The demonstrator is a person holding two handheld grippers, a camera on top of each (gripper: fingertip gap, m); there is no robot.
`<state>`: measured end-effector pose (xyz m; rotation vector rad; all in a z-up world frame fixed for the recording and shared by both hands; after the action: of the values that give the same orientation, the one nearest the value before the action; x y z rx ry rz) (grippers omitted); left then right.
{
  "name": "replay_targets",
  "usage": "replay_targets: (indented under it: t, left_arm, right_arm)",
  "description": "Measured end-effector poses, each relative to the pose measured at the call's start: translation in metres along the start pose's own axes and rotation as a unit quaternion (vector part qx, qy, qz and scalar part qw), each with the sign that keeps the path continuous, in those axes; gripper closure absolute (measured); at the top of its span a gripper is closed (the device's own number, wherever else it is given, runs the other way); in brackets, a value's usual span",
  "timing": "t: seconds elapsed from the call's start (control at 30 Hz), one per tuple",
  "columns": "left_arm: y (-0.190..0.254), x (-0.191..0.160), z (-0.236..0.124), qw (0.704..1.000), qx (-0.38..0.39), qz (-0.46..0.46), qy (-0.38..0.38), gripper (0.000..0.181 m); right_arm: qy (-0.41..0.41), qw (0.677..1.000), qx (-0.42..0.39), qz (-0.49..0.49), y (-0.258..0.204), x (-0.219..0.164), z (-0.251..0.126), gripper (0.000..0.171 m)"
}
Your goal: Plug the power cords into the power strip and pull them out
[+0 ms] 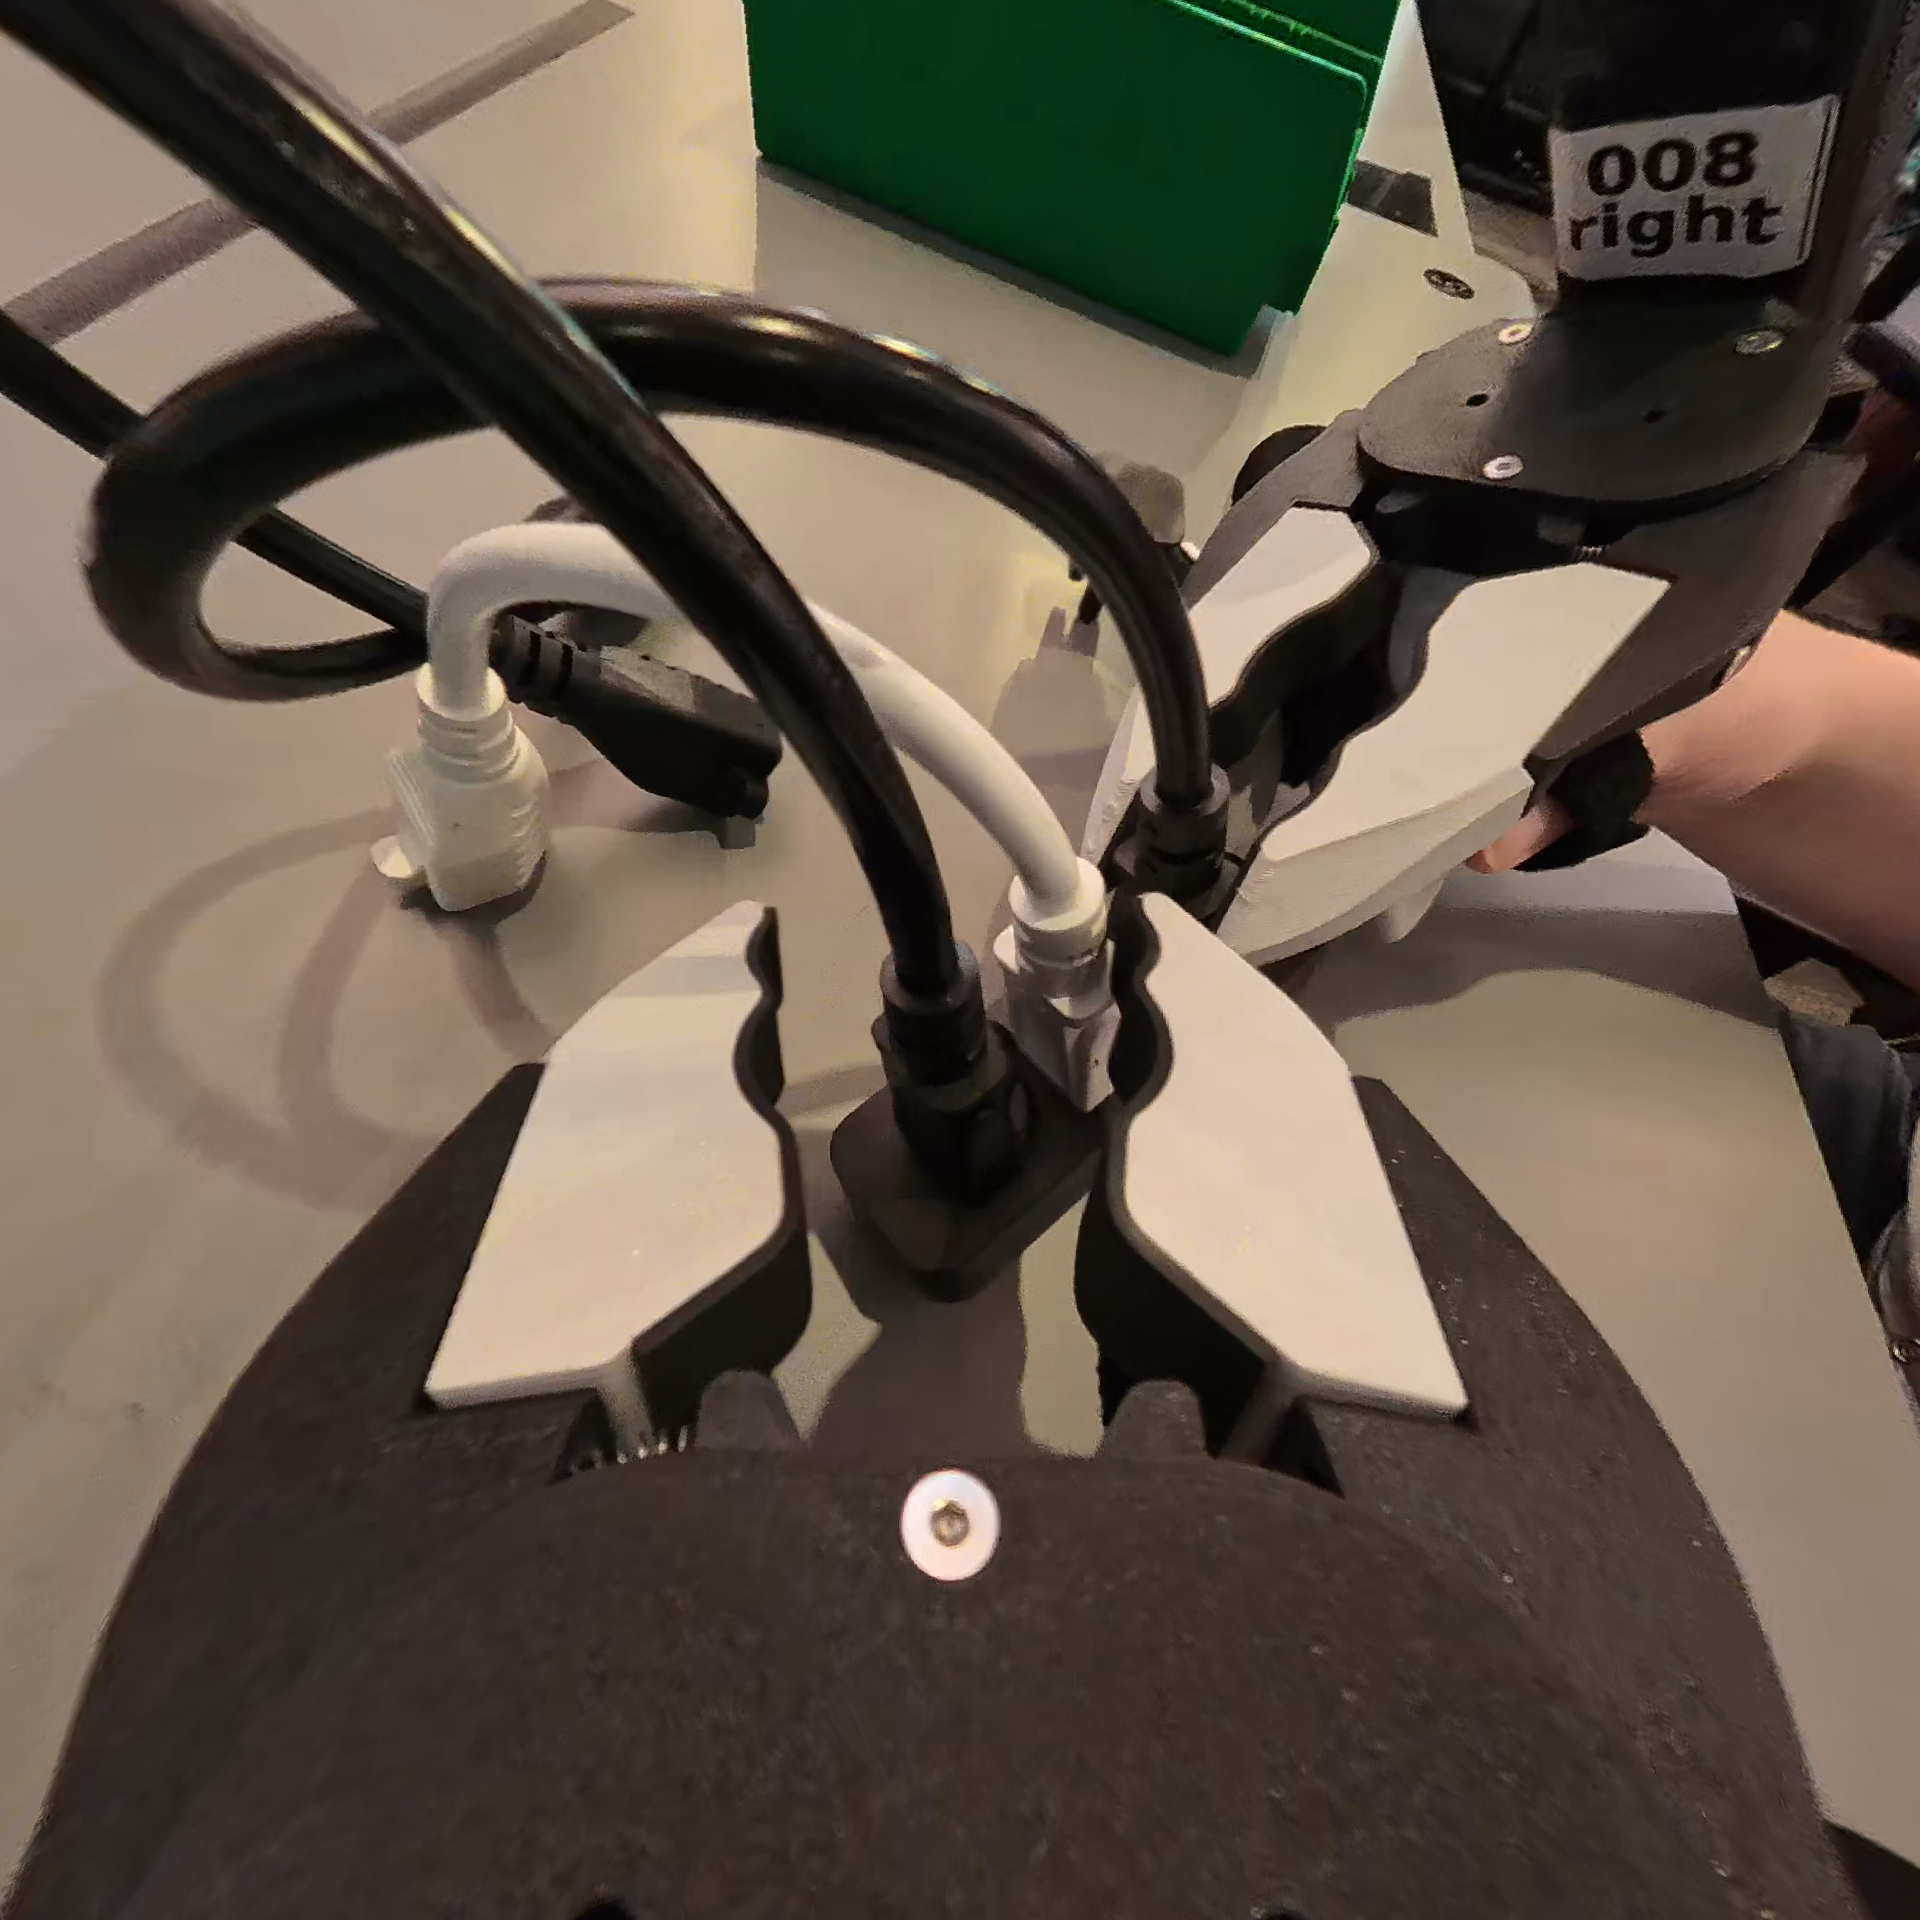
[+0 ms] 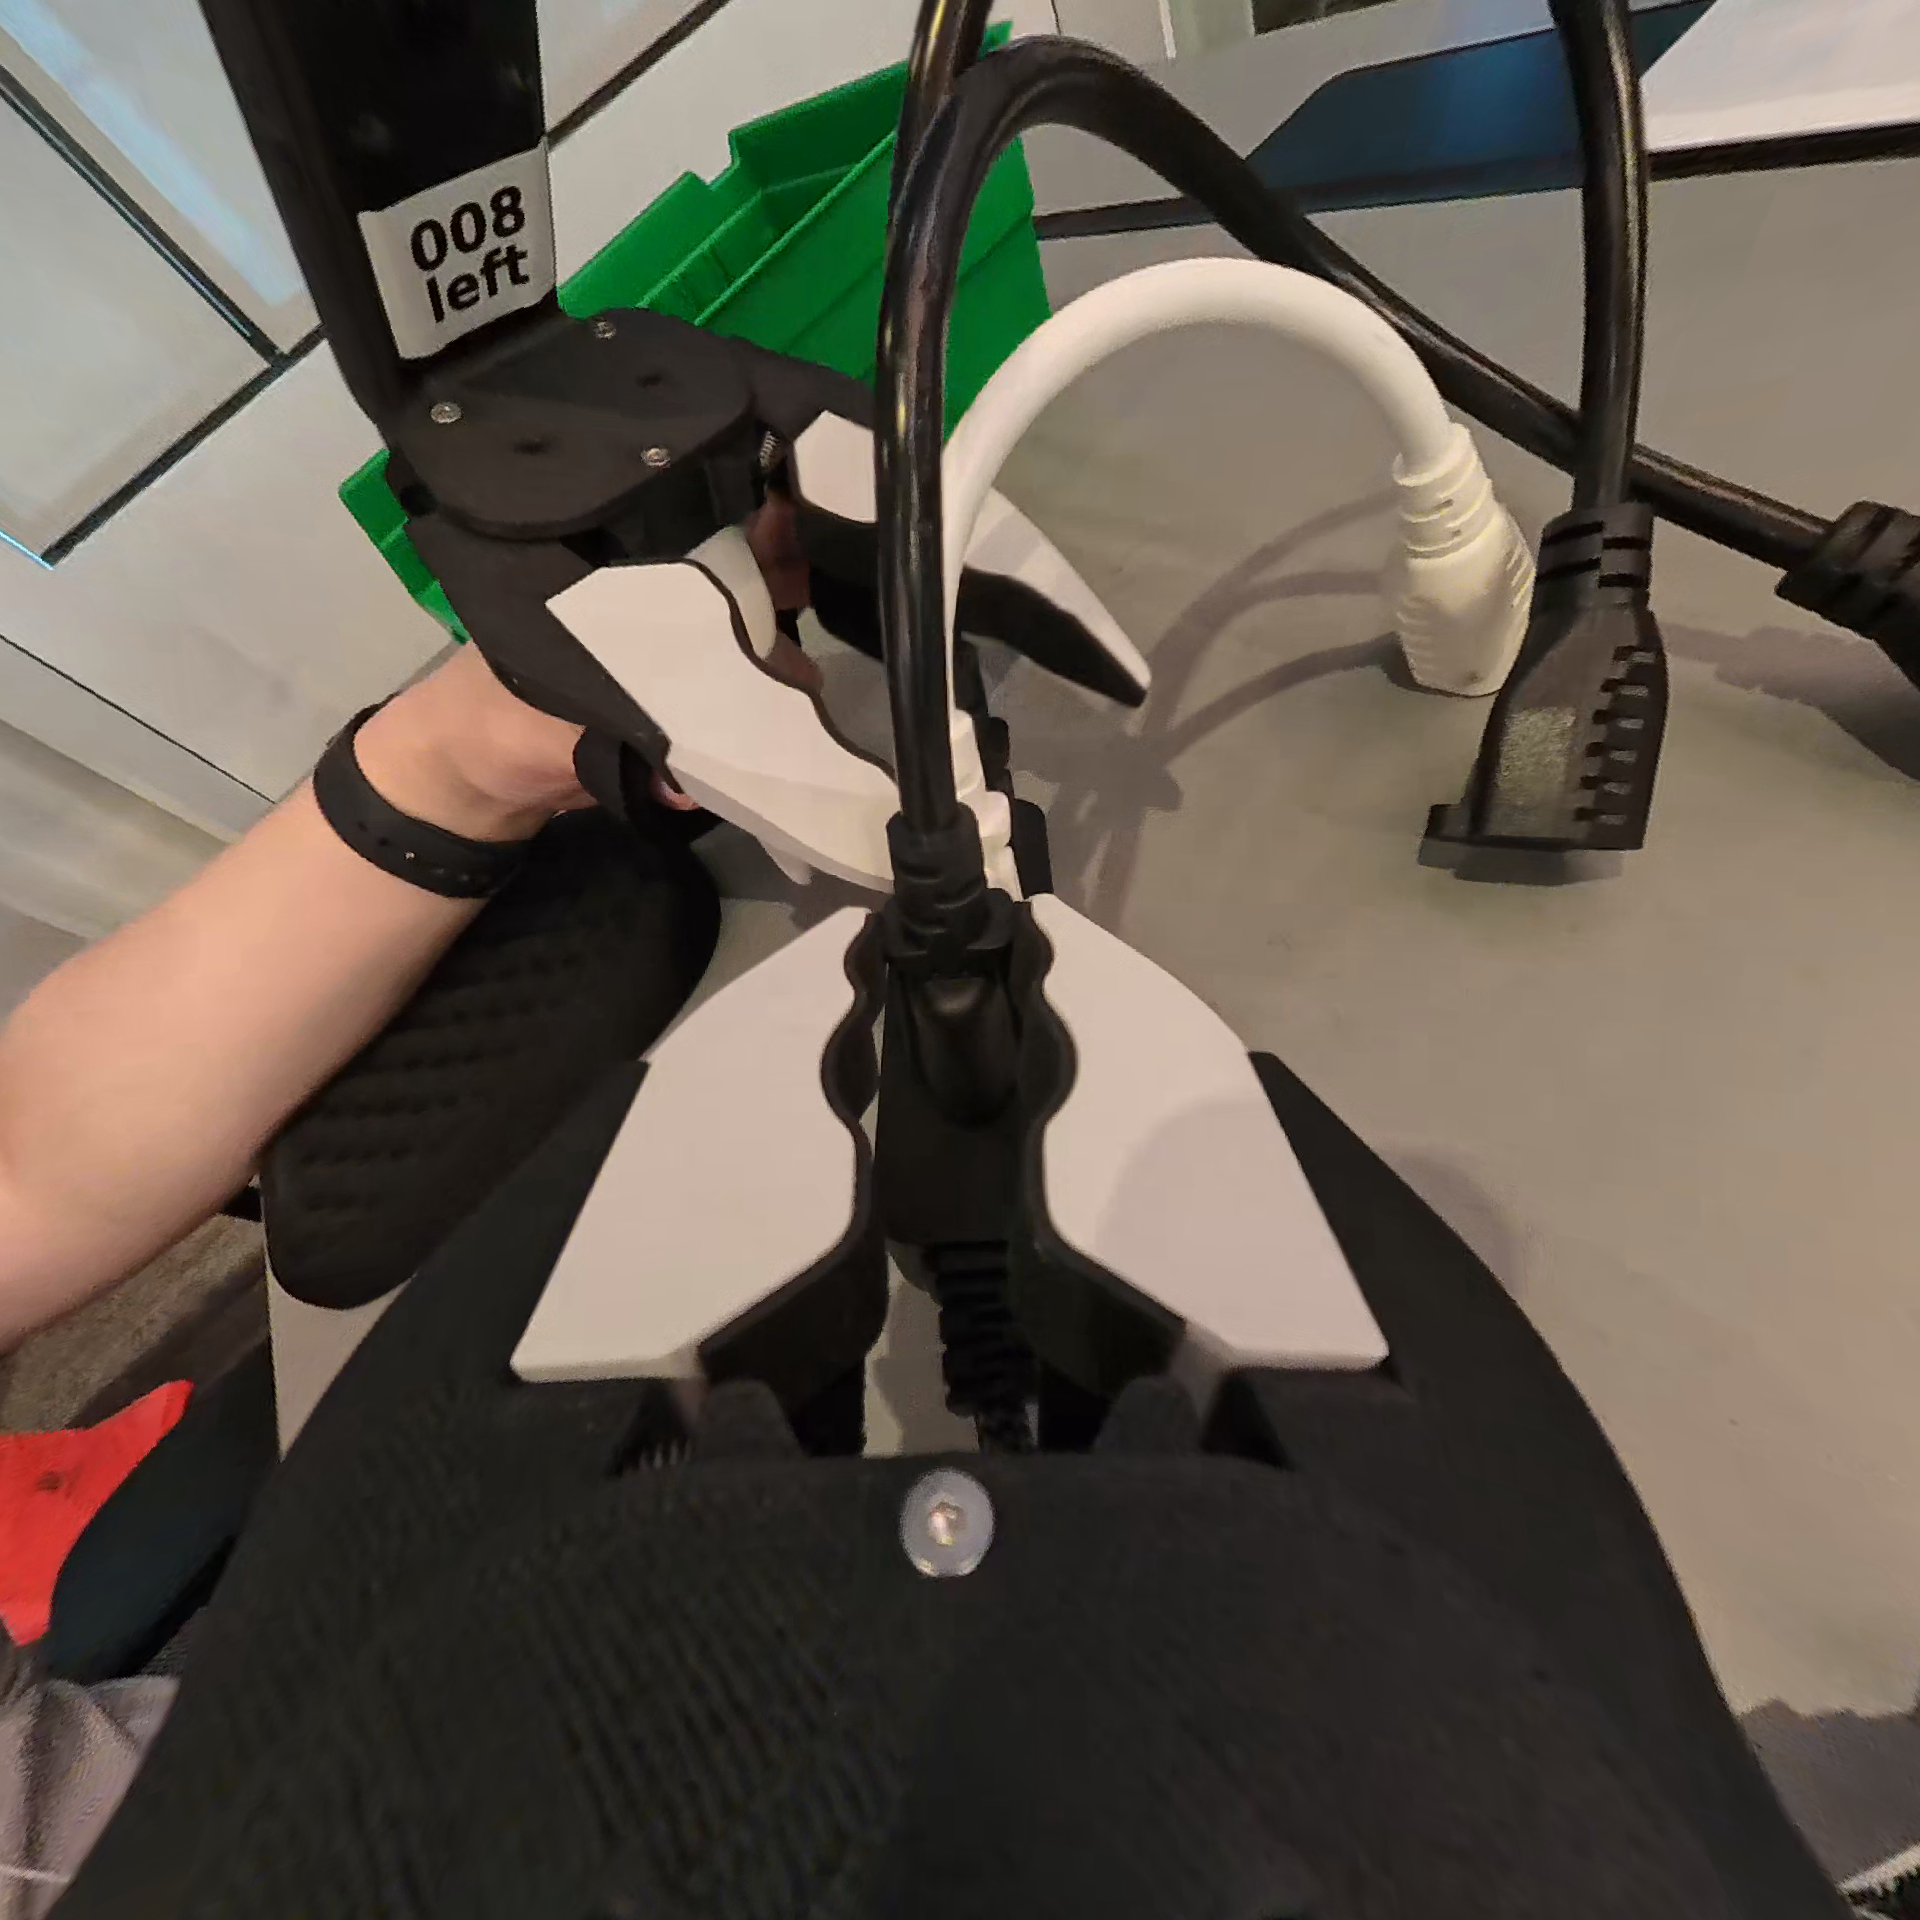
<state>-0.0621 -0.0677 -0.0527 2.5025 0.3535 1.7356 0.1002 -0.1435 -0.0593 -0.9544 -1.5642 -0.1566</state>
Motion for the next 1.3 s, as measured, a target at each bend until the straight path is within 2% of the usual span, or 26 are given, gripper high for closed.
replay_targets:
  t: [0.1, 0.33, 0.47, 0.6, 0.87, 1.03, 1.3]
  left_arm:
    - [0.003, -0.002, -0.001, 1.000, -0.014, 0.009, -0.003, 0.112]
    - [0.014, -0.024, 0.019, 0.990, -0.085, 0.044, -0.101, 0.109]
    - [0.029, -0.030, 0.035, 0.977, -0.081, 0.127, -0.147, 0.103]
    - [0.045, -0.029, 0.048, 0.970, -0.094, 0.172, -0.142, 0.105]
    - [0.043, -0.020, 0.058, 0.978, -0.138, 0.091, -0.127, 0.102]
    - [0.048, -0.022, 0.067, 0.974, -0.112, 0.126, -0.150, 0.107]
    - [0.051, -0.022, 0.067, 0.971, -0.112, 0.148, -0.149, 0.112]
  right_arm:
    - [-0.006, 1.000, 0.009, -0.009, 0.001, 0.000, -0.005, 0.146]
    - [-0.061, 0.997, 0.028, -0.035, 0.008, 0.007, -0.026, 0.146]
    - [-0.096, 0.992, 0.050, -0.070, 0.008, 0.005, -0.035, 0.146]
    - [-0.133, 0.982, 0.072, -0.115, 0.007, 0.008, -0.039, 0.146]
    - [-0.244, 0.946, 0.078, -0.199, -0.001, 0.026, -0.037, 0.144]
    - [-0.301, 0.928, 0.059, -0.210, -0.006, 0.031, -0.033, 0.146]
    - [-0.379, 0.894, 0.029, -0.238, -0.018, 0.035, -0.025, 0.147]
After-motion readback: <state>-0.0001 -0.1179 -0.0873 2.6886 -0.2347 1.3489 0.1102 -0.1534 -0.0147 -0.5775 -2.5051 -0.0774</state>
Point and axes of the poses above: each gripper's, where its closed fingertips meet, z out along the fingers, x out of its top, y = z × x across the jaws, the point moved 10 cm from there along -z, back along the fingers, and after that the axes turned 7 degrees about y, right-handed, at the moved point
